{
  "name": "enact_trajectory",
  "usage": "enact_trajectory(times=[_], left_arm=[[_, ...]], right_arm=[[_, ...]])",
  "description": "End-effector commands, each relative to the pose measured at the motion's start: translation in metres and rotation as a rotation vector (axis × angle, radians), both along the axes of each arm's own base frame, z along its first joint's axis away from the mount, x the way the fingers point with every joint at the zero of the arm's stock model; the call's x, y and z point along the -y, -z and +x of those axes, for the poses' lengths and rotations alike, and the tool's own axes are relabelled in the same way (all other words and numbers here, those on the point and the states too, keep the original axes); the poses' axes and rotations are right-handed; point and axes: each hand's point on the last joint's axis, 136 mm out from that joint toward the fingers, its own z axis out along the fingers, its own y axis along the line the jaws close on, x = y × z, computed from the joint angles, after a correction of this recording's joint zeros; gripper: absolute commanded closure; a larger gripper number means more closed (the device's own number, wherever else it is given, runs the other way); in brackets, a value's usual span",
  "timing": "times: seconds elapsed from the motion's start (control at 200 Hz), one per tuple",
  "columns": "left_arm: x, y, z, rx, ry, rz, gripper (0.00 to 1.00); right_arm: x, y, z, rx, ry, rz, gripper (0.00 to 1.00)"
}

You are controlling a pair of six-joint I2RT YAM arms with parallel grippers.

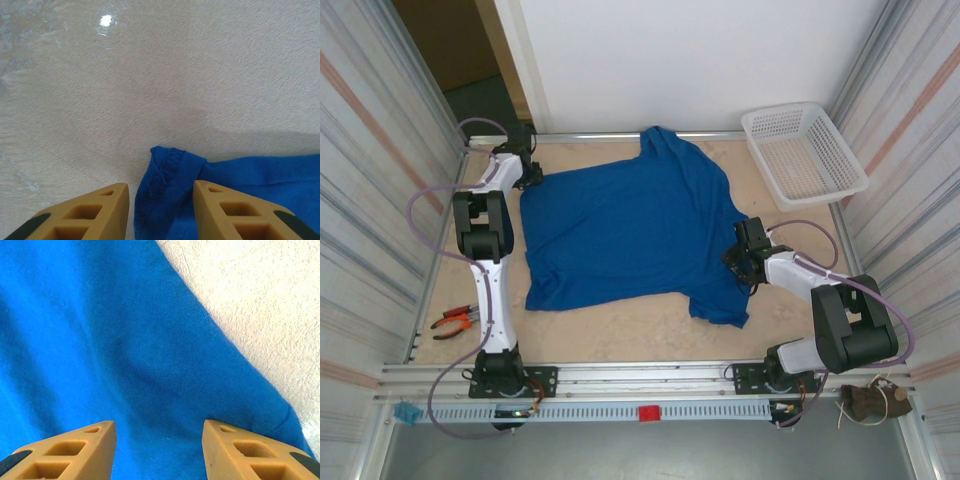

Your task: Fold the inside-out t-shirt

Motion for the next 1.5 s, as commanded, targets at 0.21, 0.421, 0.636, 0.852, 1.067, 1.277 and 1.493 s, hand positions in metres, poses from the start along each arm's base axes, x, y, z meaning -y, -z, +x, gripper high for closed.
enact_trajectory(times=[0.21,0.421,0.636,0.852,1.067,1.277,1.493], left_arm=[[-0.015,0.0,0.0,-0.01,-0.017,0.032,0.83],[-0.014,0.0,0.003,-0.007,-0.005,0.024,1.0],[-0.014,-0.017,0.007,0.046,-0.015,-0.004,1.0],[0.004,-0.037,0.005,0.111,0.059,0.014,0.59],[0.001,-0.025,0.0,0.071,0.053,0.022,0.59],[0.003,-0.021,0.001,0.072,0.051,0.006,0.57],[-0.001,-0.005,-0.003,0.033,0.042,0.008,0.64]], right_arm=[[0.016,-0.002,-0.008,-0.022,0.053,-0.053,0.53],[0.02,-0.003,-0.01,-0.021,0.066,-0.062,0.53],[0.021,-0.004,-0.01,-0.019,0.072,-0.062,0.53],[0.021,-0.004,-0.01,-0.02,0.072,-0.061,0.53],[0.021,-0.003,-0.01,-0.022,0.072,-0.062,0.53],[0.022,-0.004,-0.01,-0.022,0.073,-0.067,0.53],[0.022,-0.004,-0.01,-0.02,0.077,-0.067,0.53]])
